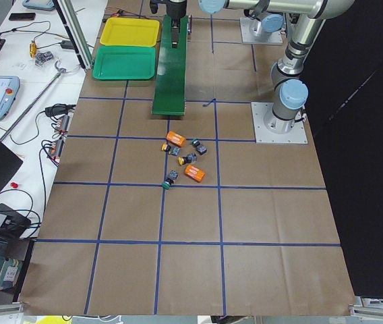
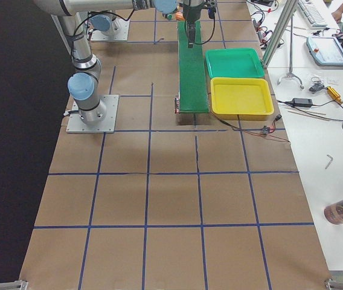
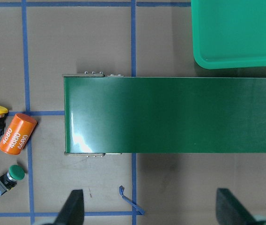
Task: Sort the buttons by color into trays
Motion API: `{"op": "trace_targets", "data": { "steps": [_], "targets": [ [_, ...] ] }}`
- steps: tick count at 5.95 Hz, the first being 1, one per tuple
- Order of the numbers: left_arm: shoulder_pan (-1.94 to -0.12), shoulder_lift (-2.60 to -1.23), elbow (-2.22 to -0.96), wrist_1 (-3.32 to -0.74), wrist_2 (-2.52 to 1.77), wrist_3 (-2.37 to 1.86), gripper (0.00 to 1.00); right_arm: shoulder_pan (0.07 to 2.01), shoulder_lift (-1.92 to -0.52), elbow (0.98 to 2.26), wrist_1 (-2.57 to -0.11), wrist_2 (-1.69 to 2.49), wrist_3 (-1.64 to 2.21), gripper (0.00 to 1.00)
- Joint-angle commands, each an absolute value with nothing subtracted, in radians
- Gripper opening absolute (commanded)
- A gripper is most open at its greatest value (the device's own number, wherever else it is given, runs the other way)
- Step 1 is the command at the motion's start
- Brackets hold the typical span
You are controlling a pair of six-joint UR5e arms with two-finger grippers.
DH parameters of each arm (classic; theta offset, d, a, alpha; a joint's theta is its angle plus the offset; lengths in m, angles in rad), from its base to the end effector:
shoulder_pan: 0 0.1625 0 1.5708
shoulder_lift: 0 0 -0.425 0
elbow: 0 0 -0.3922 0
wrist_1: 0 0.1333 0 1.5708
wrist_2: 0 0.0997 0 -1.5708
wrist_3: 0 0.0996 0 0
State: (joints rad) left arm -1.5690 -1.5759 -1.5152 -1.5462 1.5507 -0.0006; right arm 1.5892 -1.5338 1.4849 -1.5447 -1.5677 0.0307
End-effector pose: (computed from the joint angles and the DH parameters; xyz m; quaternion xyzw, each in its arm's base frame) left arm -0.1344 -0.5010 0.5155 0.0008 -0.9992 0.0375 0.0100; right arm 0.1430 -0.5069 0.5091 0.0061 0.9999 -0.0114 0.0018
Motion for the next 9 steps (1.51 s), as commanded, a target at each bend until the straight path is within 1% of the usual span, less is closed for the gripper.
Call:
{"op": "trace_targets", "data": {
  "steps": [1, 3, 5, 7, 8, 9],
  "targets": [
    [-1.556, -1.578, -1.503, -1.545, 1.545, 0.002, 0.99, 1.589, -1.534, 1.485, -1.545, -1.568, 0.031, 1.0],
    [-1.548, -1.565, -1.52, -1.551, 1.558, 0.021, 0.99, 1.589, -1.534, 1.485, -1.545, -1.568, 0.031, 1.0],
    [-1.449, -1.568, -1.548, -1.543, 1.554, 0.117, 0.99, 1.589, -1.534, 1.485, -1.545, -1.568, 0.031, 1.0],
    [-1.321, -1.566, -1.642, -1.546, 1.572, 0.388, 0.99, 1.589, -1.534, 1.486, -1.545, -1.568, 0.031, 1.0],
    [-1.221, -1.589, -1.693, -1.523, 1.569, 0.537, 0.99, 1.589, -1.534, 1.486, -1.545, -1.568, 0.031, 1.0],
    [-1.165, -1.614, -1.731, -1.473, 1.569, 0.666, 0.98, 1.589, -1.534, 1.486, -1.545, -1.568, 0.031, 1.0]
  ]
}}
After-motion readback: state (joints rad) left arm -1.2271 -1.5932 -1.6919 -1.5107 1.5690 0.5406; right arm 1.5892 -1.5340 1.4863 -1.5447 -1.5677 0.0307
